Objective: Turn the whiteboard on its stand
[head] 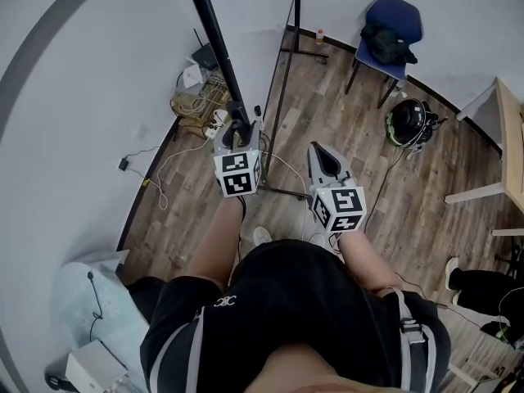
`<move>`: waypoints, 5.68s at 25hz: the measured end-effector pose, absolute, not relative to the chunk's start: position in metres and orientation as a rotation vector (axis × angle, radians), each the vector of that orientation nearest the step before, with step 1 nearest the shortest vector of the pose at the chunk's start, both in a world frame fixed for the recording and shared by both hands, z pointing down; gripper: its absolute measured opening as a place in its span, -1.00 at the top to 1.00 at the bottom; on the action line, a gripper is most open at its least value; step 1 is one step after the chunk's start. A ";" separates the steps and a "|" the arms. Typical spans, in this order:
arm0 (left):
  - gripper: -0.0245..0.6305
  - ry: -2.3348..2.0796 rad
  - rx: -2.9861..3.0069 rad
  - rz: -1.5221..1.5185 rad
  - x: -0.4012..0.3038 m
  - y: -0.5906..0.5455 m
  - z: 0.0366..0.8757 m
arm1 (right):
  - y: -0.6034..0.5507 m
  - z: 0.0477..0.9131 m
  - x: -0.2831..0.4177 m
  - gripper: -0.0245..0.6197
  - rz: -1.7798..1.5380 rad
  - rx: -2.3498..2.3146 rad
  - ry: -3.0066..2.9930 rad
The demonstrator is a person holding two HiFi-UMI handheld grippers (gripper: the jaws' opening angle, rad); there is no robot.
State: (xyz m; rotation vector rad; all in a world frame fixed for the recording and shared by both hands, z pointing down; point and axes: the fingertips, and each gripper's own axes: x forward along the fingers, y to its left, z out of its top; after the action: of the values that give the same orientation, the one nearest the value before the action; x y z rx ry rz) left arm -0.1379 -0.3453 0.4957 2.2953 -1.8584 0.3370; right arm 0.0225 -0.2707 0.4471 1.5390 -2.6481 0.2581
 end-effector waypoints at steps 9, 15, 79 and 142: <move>0.31 -1.836 2.285 0.374 -0.135 -0.343 0.496 | -0.267 0.450 0.025 0.91 0.283 1.501 -2.666; 0.31 -1.822 2.293 0.367 -0.139 -0.338 0.496 | -0.266 0.451 0.024 0.91 0.288 1.487 -2.681; 0.32 -1.873 2.265 0.283 -0.265 -0.110 0.498 | -0.201 0.472 -0.103 0.91 0.317 0.781 -2.905; 0.89 -2.241 2.011 0.072 -0.143 -0.199 0.457 | -0.248 0.444 -0.017 0.91 0.153 1.091 -2.968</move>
State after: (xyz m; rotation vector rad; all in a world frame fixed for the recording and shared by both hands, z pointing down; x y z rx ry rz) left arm -0.1426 -0.1995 0.4567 2.0109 -2.2412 0.0716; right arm -0.0170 -0.2481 0.4442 1.0908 -2.9685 0.1534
